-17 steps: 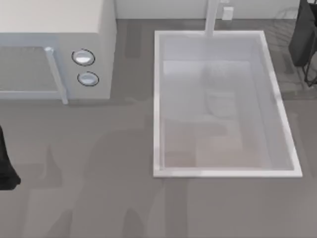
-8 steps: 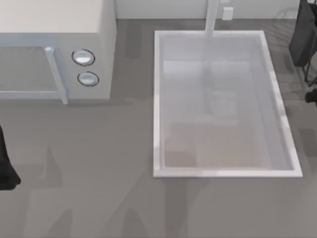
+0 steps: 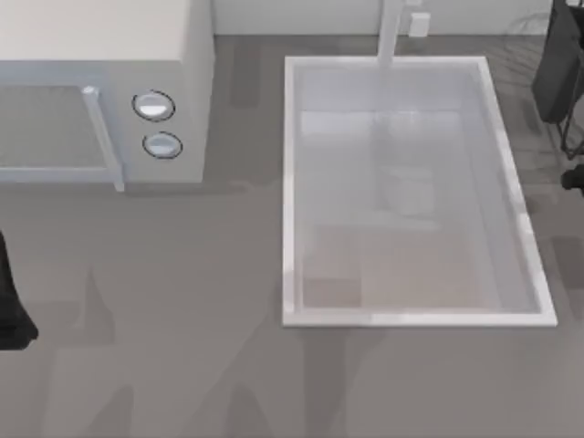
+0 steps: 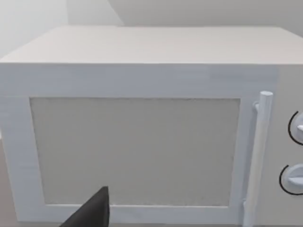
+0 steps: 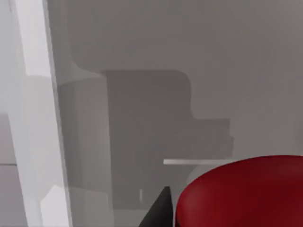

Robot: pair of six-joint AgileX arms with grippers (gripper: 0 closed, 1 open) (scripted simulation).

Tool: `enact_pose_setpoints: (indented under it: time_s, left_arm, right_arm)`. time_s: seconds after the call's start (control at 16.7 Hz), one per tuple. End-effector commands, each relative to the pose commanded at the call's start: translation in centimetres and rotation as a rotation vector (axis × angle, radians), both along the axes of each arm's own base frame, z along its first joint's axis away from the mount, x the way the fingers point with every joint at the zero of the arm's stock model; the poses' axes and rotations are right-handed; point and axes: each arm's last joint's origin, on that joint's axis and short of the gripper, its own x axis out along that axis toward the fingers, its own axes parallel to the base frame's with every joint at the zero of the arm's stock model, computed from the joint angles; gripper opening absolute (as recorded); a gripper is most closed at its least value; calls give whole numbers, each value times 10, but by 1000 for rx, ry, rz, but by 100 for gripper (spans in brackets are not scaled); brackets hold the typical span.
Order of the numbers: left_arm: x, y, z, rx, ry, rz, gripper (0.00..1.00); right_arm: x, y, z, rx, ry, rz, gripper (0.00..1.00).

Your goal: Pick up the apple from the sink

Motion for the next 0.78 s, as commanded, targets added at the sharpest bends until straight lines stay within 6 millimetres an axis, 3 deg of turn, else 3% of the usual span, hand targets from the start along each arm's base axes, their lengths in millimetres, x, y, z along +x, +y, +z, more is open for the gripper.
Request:
enact_pose_setpoints:
  time_s: [0.42, 0.78]
  left_arm:
    - [0, 0, 0, 0, 0, 0, 100]
    - [0, 0, 0, 0, 0, 0, 100]
  right_arm:
    - [0, 0, 0, 0, 0, 0, 98]
    - [0, 0, 0, 0, 0, 0, 100]
